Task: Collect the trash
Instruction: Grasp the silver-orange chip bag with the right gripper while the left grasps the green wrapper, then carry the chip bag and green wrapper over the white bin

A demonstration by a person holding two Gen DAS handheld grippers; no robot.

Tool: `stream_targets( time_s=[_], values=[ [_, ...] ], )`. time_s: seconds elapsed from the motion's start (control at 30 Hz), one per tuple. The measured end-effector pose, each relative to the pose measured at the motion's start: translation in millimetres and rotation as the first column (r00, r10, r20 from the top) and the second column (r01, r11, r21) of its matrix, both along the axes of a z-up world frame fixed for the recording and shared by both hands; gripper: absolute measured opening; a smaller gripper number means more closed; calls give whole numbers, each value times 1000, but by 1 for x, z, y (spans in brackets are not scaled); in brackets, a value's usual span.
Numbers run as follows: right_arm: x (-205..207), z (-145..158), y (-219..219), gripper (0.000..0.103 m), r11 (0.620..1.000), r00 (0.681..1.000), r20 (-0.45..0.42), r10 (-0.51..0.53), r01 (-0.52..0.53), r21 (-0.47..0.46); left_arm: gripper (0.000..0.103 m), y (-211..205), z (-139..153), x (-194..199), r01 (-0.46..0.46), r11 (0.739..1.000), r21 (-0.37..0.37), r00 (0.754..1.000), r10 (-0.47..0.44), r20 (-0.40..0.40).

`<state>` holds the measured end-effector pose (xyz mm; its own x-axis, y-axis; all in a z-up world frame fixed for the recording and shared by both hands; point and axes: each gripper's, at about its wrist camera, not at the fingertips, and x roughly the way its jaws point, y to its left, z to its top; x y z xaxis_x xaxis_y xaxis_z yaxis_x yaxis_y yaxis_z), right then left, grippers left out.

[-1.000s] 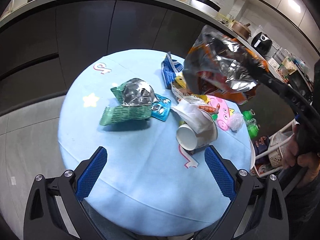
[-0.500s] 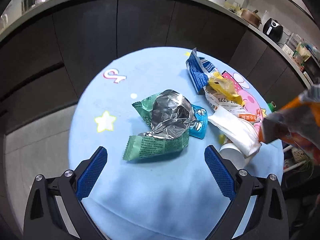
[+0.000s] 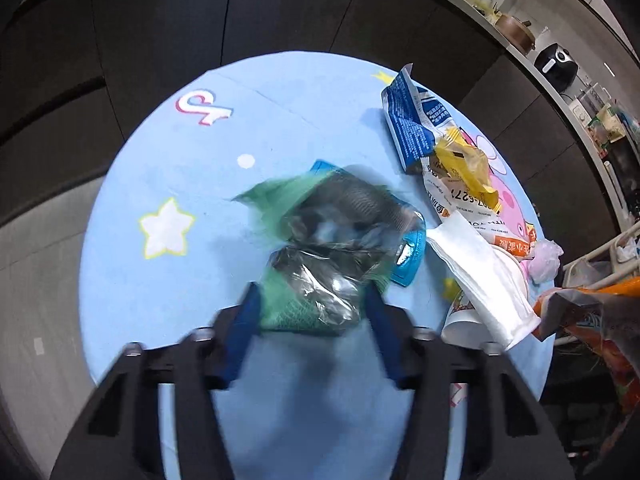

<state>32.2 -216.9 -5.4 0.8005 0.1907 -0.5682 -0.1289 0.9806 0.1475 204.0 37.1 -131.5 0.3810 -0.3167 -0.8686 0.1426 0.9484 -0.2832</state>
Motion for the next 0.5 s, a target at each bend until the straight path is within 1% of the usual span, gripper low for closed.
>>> stream_targets(
  time_s=[0.07, 0.1, 0.17, 0.23, 0.33, 0.5],
  values=[
    [-1, 2, -1, 16, 1000, 1000, 5, -3, 3, 2, 1, 1, -3, 0, 1, 1000, -30, 1000, -1, -16],
    [-1, 3, -2, 16, 1000, 1000, 8, -7, 7, 3, 1, 1, -2, -1, 1, 999, -39, 1000, -2, -17],
    [-3, 3, -4, 16, 1000, 1000, 13, -9, 9, 8, 0, 0, 3, -8, 4, 1000, -26, 1000, -4, 7],
    [-5, 3, -5, 16, 1000, 1000, 16, -16, 16, 11, 0, 0, 10, -15, 7, 999, -34, 1000, -6, 28],
    [-8, 5, -8, 16, 999, 999, 24, -26, 26, 20, 0, -1, 28, -26, 13, 999, -51, 998, -10, 67],
    [-15, 11, -17, 16, 998, 997, 44, -57, 56, 33, 0, -9, 69, -46, 52, 995, -81, 989, -40, 145]
  ],
)
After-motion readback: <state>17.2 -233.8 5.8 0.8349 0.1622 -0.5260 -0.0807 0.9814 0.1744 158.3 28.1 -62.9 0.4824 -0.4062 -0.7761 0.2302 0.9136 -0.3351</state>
